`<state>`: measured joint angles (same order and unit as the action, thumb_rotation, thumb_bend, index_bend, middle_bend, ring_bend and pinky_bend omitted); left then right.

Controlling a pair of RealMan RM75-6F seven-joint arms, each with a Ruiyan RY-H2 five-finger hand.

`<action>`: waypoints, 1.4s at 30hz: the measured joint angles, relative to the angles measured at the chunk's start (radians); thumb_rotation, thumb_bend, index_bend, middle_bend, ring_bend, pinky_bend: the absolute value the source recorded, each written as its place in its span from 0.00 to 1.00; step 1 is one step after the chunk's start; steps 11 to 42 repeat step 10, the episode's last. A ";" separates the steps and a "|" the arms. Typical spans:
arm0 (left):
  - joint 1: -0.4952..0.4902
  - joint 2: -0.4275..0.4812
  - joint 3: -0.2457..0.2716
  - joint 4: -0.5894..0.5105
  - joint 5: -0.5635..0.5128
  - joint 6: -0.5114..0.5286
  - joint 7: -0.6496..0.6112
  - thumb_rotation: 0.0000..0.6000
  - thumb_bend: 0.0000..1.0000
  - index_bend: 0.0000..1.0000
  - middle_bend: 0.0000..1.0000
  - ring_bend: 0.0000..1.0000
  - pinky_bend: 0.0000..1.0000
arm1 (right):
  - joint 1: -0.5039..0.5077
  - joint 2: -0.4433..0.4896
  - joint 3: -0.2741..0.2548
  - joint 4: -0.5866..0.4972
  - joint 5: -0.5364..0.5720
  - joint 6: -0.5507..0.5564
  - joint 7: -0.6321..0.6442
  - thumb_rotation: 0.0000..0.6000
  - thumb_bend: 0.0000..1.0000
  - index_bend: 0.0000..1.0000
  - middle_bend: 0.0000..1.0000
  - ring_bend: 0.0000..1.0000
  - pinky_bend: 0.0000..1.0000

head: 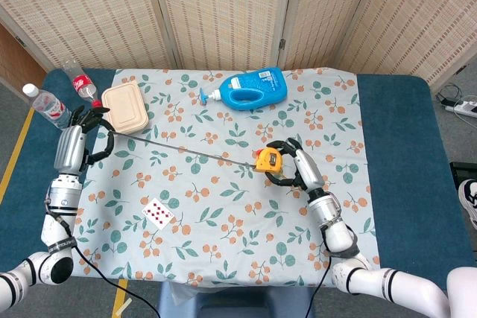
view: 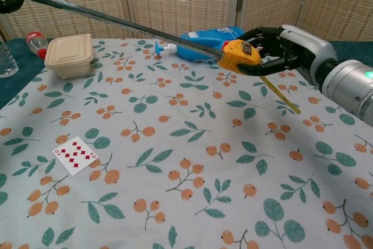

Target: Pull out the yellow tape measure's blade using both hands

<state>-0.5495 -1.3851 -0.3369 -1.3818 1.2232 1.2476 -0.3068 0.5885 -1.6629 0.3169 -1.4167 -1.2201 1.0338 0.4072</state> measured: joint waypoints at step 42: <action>0.018 0.002 -0.014 0.058 -0.012 -0.014 -0.083 1.00 0.62 0.60 0.28 0.28 0.09 | -0.040 0.067 -0.022 -0.028 -0.008 0.022 -0.009 1.00 0.36 0.65 0.54 0.36 0.00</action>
